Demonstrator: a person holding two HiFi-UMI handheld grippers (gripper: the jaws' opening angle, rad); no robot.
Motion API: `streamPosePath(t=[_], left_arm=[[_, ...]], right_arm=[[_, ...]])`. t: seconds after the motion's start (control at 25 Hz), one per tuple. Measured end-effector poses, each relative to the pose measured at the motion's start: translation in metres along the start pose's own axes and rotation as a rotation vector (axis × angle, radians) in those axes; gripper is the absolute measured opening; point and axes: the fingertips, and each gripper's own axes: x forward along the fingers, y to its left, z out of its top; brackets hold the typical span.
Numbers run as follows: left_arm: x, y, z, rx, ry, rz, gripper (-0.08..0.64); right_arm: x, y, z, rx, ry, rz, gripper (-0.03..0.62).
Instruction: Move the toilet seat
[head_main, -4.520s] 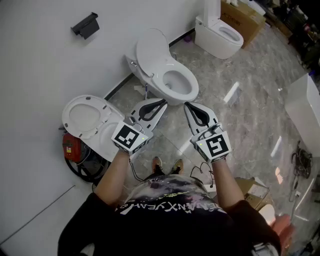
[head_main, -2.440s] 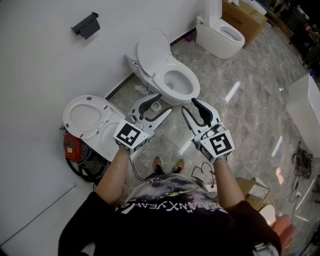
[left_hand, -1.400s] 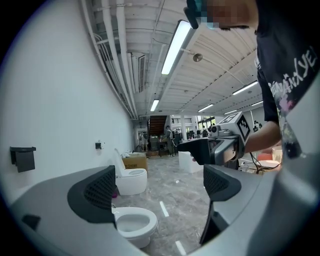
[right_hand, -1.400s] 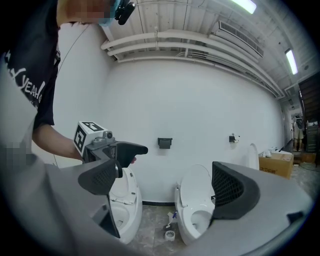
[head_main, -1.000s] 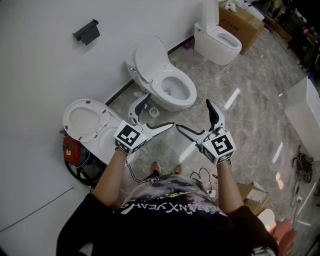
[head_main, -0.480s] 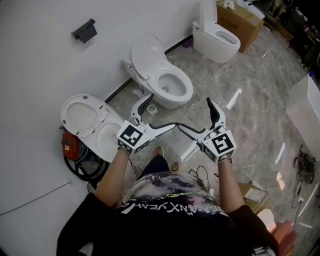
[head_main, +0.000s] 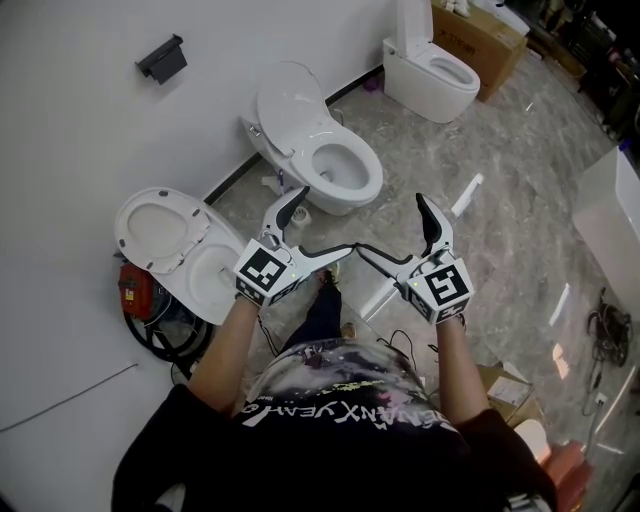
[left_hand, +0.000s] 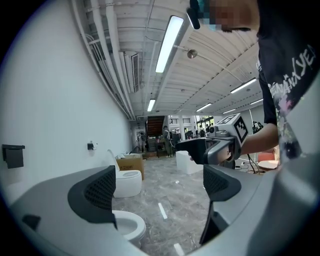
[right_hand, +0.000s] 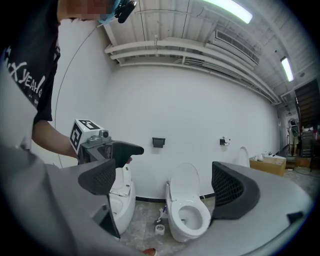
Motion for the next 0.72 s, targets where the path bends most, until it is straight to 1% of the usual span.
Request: streamPosePath(t=[0.48,0.72], left_arm=[[0.023,0.02,-0.016,-0.022,0.017,-0.026,0.528],[0.032,0.044,-0.029,-0.043,0.023,-0.03,0.528]], right_arm=[[0.021,-0.021,-0.014,0.018,0.03,-0.008,0.583],[0.046,-0.032,-0.023,0.033,0.053,-0.004,0.584]])
